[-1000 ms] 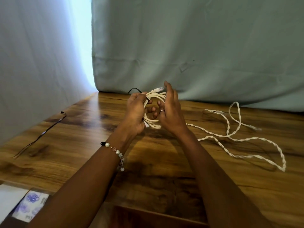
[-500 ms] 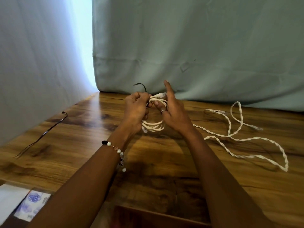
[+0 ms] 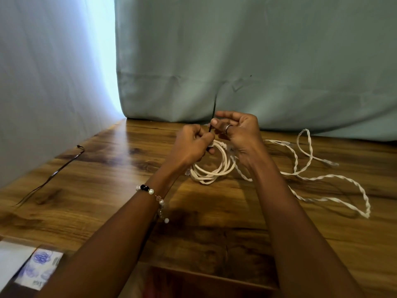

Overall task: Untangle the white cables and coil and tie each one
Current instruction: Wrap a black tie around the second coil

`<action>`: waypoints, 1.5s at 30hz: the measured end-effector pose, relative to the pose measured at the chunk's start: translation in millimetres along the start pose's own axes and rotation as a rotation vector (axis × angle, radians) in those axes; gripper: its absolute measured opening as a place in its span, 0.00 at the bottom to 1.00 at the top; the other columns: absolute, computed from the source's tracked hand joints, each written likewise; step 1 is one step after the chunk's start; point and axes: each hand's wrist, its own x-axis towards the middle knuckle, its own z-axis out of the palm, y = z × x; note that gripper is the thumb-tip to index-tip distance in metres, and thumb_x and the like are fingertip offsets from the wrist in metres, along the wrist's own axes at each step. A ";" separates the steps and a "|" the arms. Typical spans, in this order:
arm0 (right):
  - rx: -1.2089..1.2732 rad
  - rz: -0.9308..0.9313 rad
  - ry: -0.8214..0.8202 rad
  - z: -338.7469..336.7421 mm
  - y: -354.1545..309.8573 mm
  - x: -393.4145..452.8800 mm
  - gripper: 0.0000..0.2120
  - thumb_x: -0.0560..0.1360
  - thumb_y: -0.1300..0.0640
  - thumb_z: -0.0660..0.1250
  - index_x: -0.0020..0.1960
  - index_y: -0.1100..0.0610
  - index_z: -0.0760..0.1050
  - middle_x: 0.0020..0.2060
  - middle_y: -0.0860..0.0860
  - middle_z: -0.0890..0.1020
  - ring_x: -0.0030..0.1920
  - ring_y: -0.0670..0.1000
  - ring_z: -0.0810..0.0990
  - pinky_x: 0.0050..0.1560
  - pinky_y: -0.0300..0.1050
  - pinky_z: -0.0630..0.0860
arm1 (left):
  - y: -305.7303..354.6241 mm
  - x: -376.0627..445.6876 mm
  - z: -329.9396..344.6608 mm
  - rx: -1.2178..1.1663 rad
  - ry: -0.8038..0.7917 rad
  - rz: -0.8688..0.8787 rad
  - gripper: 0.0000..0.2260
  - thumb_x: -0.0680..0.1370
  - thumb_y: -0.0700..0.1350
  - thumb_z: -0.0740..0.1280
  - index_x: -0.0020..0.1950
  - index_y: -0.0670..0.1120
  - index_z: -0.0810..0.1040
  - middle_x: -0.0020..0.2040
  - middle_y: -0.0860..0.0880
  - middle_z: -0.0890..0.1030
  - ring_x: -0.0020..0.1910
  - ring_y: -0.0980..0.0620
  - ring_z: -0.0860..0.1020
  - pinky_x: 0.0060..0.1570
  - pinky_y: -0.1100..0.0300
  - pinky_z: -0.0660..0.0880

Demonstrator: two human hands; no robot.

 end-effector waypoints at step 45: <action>-0.727 -0.233 -0.511 -16.4 2.2 3.1 0.12 0.66 0.70 0.74 0.47 0.58 0.85 0.45 0.51 0.86 0.50 0.44 0.81 0.49 0.28 0.76 | -8.8 13.7 -28.2 -0.173 0.076 -0.099 0.06 0.73 0.36 0.72 0.49 0.40 0.82 0.38 0.42 0.84 0.31 0.53 0.82 0.33 0.59 0.78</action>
